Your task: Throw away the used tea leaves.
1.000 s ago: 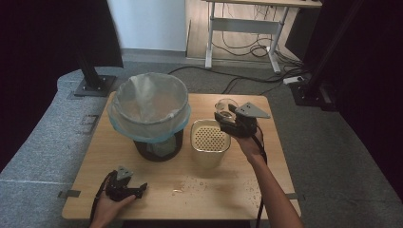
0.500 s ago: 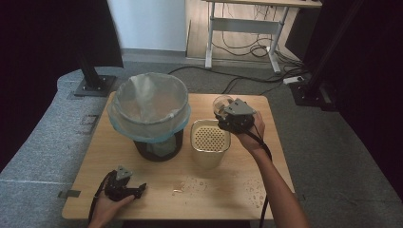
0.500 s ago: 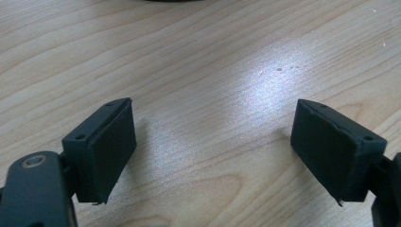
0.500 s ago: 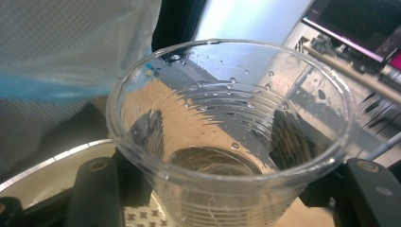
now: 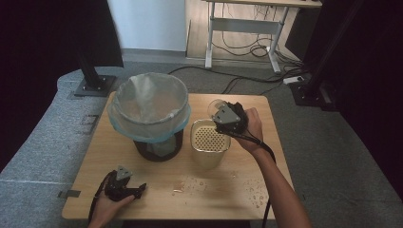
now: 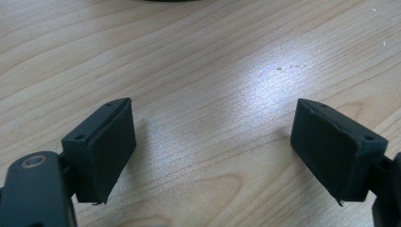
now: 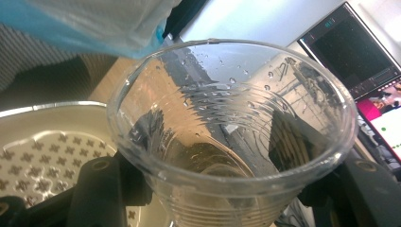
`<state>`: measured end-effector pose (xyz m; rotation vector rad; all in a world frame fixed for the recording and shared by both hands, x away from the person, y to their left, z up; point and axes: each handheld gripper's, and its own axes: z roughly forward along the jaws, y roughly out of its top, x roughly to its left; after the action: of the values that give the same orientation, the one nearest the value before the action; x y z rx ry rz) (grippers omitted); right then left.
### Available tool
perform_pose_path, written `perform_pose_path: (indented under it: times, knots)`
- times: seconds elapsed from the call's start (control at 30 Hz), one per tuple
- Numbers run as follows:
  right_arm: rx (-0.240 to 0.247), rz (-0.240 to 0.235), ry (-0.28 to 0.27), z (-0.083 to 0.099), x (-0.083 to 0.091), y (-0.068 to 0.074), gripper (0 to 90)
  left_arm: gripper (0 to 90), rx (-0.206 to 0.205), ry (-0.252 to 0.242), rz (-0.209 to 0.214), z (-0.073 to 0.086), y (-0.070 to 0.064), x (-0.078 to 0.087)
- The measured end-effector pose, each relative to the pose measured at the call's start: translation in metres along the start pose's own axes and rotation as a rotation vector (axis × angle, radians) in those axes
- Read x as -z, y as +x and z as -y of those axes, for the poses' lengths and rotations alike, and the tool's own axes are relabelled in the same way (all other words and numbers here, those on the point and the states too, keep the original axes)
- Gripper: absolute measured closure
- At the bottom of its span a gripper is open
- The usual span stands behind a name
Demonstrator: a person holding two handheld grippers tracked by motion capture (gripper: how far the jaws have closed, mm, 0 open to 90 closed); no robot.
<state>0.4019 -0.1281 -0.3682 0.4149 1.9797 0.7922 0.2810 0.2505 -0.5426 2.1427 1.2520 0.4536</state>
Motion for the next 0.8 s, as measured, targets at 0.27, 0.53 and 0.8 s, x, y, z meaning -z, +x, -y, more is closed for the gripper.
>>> perform_pose_path:
  times: [0.27,0.53,0.8]
  knots:
    - [0.26,0.055,0.07,0.002,-0.004,0.01,37.8,14.4,0.0,-0.001,0.0,0.0,0.0,0.0]
    - [0.547,0.117,0.126,0.003,-0.01,0.024,38.5,14.3,-0.002,-0.001,0.002,0.0,0.001,0.0]
    - [0.792,0.216,0.146,0.01,-0.014,0.032,39.3,14.3,-0.002,-0.002,0.001,0.0,0.001,0.0]
